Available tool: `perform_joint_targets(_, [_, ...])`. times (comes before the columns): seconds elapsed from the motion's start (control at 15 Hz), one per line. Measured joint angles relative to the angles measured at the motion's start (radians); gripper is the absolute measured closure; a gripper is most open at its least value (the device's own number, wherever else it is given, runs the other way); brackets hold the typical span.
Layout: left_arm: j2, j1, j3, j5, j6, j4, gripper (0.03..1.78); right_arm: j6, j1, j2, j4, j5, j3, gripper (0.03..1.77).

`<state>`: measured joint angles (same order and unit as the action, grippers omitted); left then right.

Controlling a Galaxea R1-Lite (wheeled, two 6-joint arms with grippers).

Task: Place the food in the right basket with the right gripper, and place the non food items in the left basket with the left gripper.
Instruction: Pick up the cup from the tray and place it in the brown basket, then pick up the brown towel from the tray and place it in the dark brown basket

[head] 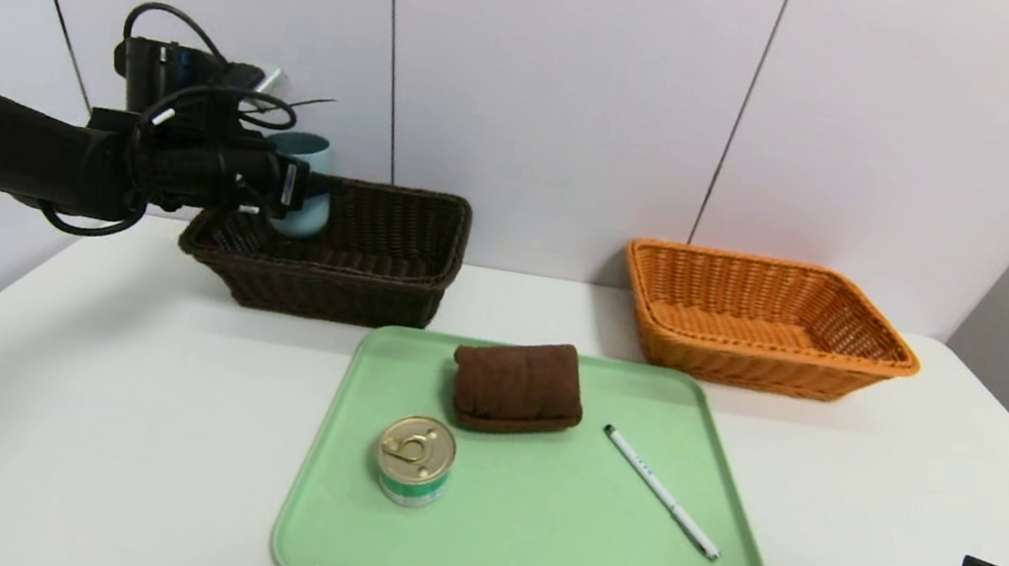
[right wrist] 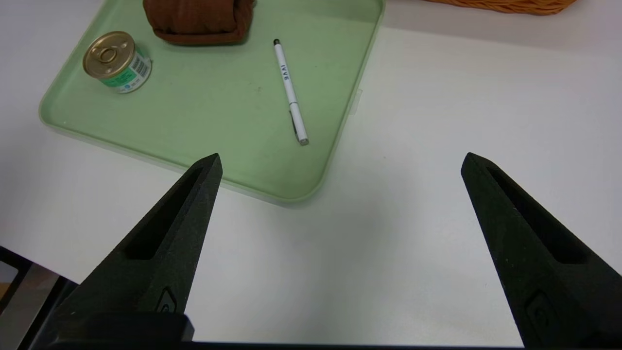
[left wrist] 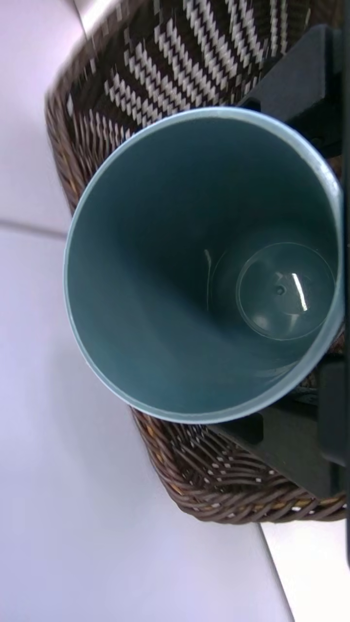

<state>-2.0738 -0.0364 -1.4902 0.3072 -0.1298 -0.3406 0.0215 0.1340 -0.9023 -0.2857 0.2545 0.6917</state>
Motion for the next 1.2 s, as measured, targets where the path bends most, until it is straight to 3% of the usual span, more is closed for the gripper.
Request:
perform_joint_targets(0.27, [-0.067, 0.034, -0.004, -0.001, 0.0, -0.029, 0.63, 0.0, 0.0, -0.001, 0.001, -0.001, -0.006, 0.1])
perform_joint_targets(0.67, [-0.089, 0.04, 0.002, 0.0, 0.008, -0.03, 0.34, 0.0, 0.0, -0.004, 0.002, -0.001, -0.012, 0.1])
perform_joint_targets(1.2, [0.138, 0.044, 0.084, 0.001, 0.013, -0.03, 0.19, 0.003, -0.001, 0.001, 0.002, -0.001, -0.02, 0.1])
